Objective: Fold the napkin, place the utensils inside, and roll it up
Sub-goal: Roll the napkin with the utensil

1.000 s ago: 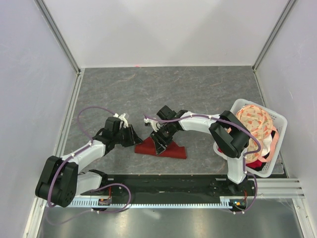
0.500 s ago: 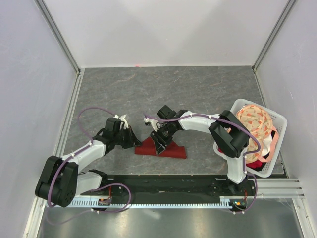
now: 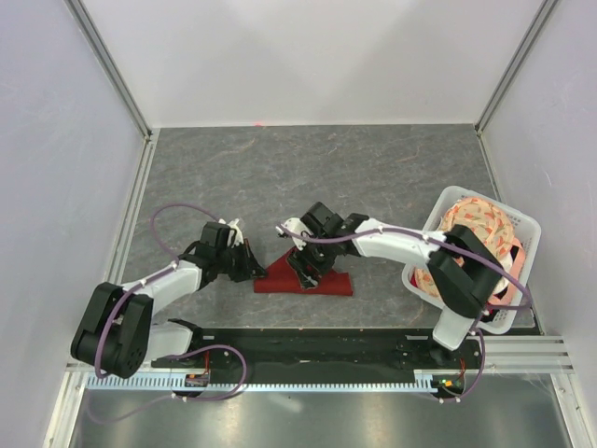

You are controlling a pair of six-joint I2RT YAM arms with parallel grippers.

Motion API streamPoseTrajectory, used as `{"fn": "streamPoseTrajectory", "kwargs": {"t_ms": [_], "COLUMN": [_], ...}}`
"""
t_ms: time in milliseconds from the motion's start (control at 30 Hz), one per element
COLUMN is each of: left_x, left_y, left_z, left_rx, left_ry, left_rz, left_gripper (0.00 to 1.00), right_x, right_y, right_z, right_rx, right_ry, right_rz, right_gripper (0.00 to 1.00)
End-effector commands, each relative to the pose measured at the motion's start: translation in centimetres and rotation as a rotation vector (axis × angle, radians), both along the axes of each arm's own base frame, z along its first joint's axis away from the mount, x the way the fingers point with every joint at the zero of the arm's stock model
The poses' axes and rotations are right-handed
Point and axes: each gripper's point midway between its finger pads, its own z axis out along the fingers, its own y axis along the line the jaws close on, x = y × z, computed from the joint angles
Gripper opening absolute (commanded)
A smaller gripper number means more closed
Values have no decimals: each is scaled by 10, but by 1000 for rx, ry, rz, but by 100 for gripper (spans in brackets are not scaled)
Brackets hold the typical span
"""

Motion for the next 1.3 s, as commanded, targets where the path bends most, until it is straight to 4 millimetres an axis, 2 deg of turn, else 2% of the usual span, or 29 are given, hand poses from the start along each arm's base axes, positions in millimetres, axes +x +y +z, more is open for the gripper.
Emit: {"fn": "streamPoseTrajectory", "kwargs": {"t_ms": [0,267,667,767,867,900,1000,1033,1100,1267], "left_x": [4,6,10,11,17,21,36,40,50,54], "left_y": [0,1,-1,-4,-7,-8,-5,-4,6,34], "left_z": [-1,-9,-16,-12,-5,0,16,21,32,39], "left_rx": [14,43,59,44,29,28,46,56,104,229], "left_ry": [18,67,108,96,60,37,-36,-59,-109,-168], "left_rz": [0,2,-7,-29,-45,-49,-21,-10,41,134], "left_gripper": [2,2,2,2,2,7,29,45,57,59], "right_x": [5,-3,-1,0,-5,-8,-20,-24,-32,-45], "right_y": [12,14,16,16,16,17,16,13,10,3], "right_z": [32,14,-18,-27,-33,-34,-36,-36,-38,-36], "right_rx": [34,-58,-124,-149,-149,-141,-107,-109,-92,-61], "right_ry": [-291,-409,-394,-372,-303,-278,-165,-128,-47,137], "right_rz": [54,116,162,154,162,167,185,189,193,182], "right_gripper": [75,77,72,68,55,48,42,41,39,38]}}
